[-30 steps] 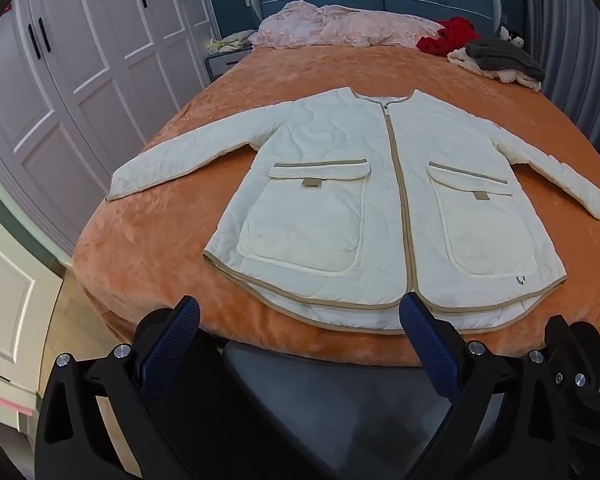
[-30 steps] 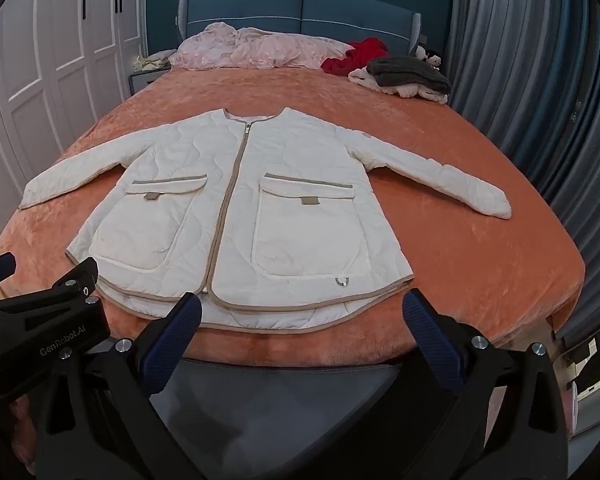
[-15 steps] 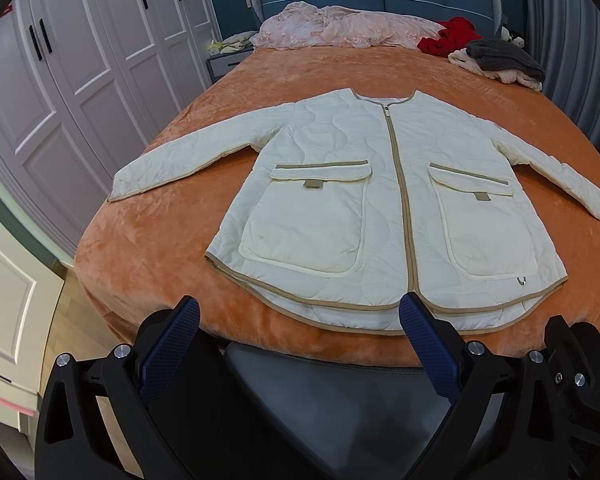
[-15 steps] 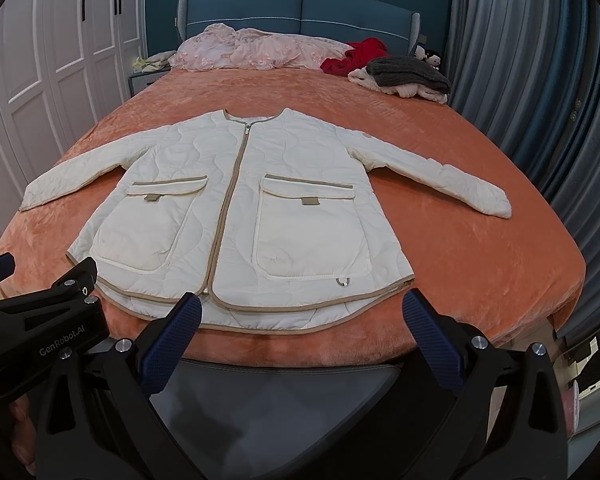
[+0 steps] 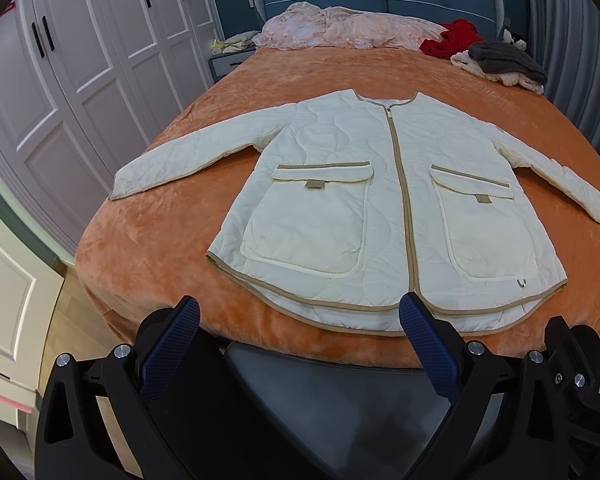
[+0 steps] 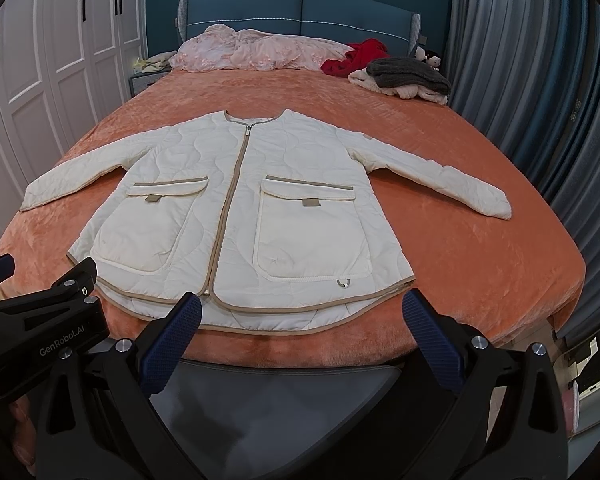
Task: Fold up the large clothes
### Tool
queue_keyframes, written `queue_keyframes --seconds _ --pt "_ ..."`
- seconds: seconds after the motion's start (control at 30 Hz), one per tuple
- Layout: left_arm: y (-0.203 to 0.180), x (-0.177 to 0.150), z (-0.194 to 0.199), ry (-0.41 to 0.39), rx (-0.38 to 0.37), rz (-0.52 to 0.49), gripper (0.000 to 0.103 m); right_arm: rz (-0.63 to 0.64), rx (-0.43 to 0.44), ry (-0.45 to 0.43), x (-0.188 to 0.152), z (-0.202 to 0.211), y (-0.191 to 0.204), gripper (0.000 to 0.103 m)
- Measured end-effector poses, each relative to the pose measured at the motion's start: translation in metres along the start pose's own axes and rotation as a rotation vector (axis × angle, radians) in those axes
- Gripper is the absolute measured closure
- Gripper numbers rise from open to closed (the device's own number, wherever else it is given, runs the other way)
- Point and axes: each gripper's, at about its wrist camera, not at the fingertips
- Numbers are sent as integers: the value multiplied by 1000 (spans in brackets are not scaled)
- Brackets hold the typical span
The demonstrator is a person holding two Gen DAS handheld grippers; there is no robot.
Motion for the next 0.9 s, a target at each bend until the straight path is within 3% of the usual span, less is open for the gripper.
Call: queue_keyframes --seconds 0.9 --pt "4 1 2 -3 -3 1 6 -5 3 0 0 1 1 5"
Point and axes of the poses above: each gripper's, at about its wrist camera, not at the fingertips, and z roughly against the way its jaws point, y to its left, x to its top, and after that the axes turned 15 degrees about z, right-handed
